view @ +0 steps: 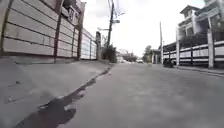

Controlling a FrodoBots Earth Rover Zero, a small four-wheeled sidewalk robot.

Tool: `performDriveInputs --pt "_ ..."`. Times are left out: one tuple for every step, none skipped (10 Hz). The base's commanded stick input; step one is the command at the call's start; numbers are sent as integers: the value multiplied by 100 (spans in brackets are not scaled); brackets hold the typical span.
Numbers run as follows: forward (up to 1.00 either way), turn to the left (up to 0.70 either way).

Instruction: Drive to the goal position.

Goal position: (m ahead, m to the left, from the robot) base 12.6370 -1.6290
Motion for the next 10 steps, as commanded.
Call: performDriveInputs --pt "100 0" --pt "100 0" --pt "100 0" --pt "100 0" --pt "100 0" --pt "100 0" --pt "100 0" --pt "100 0" --pt "100 0" --pt "100 0"
